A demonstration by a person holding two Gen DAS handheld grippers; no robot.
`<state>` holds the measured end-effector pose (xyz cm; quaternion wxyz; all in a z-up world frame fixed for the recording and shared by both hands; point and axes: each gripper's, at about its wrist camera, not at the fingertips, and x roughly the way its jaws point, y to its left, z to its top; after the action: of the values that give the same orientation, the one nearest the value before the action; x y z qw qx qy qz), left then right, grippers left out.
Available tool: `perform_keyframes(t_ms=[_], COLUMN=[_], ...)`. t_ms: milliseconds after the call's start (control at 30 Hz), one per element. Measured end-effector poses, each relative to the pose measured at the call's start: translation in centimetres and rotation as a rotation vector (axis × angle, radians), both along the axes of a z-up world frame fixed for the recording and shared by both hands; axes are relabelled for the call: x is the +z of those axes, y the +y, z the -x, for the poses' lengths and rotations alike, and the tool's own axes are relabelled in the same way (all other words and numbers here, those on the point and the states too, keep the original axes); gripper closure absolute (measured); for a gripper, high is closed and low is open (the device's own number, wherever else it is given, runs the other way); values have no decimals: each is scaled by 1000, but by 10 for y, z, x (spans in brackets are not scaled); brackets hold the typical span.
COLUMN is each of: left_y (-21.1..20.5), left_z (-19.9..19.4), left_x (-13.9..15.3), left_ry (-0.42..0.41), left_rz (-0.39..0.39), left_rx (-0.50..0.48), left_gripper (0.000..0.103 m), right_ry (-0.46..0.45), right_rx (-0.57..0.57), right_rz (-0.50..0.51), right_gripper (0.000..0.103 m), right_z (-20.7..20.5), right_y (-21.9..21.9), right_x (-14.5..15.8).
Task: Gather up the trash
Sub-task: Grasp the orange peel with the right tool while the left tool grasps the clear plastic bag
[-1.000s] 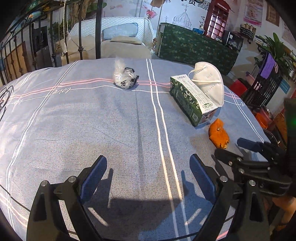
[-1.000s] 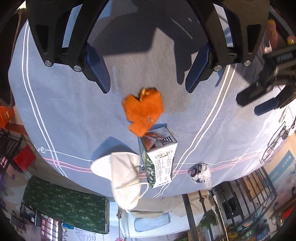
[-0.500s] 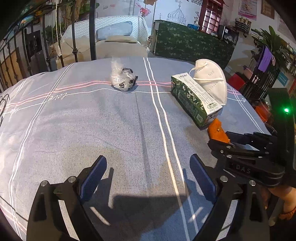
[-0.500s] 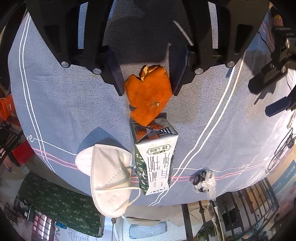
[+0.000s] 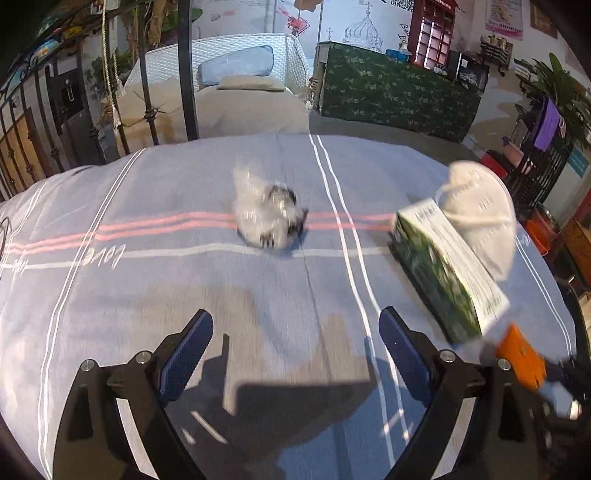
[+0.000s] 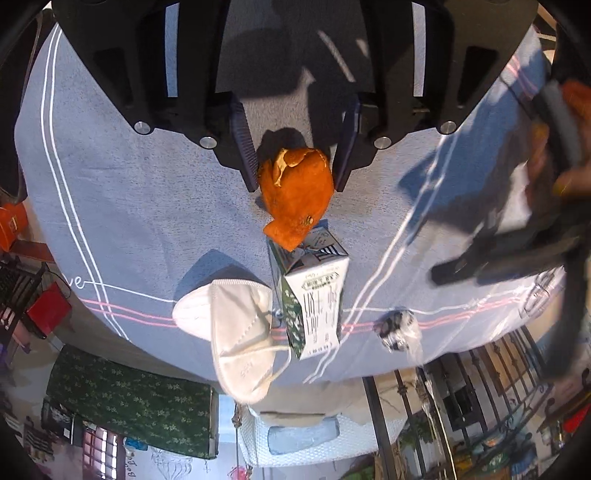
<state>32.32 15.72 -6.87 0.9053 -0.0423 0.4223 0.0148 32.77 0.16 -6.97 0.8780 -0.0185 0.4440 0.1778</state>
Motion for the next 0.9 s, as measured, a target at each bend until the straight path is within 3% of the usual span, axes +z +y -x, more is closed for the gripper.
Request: perform_keyframes(t_ms=[167,400,467,733,900], left_y=[-5,-2,1,1,0], left_z=[-57,-94,-93,-66,-35], left_x=[-6,-22,-24,-20,-9], left_ry=[14,69,64,23,-24], left_rz=[-65,-80,-75,-61,-24], left_rx=[-6,35,46,25,10], left_gripper=[17,48,66,72,72], right_ry=[-19,-50,-42,-40,-67], right_rx=[-9,-45,-56,-63,-24], right_rz=[-35,-37,-48,-67,-67], right_gripper=[61,61,75,89,89], right_z=[16,38,39,38,38], right_y=[-6,-24,-29,-36,-36], right_x=[8,12,10,8,7])
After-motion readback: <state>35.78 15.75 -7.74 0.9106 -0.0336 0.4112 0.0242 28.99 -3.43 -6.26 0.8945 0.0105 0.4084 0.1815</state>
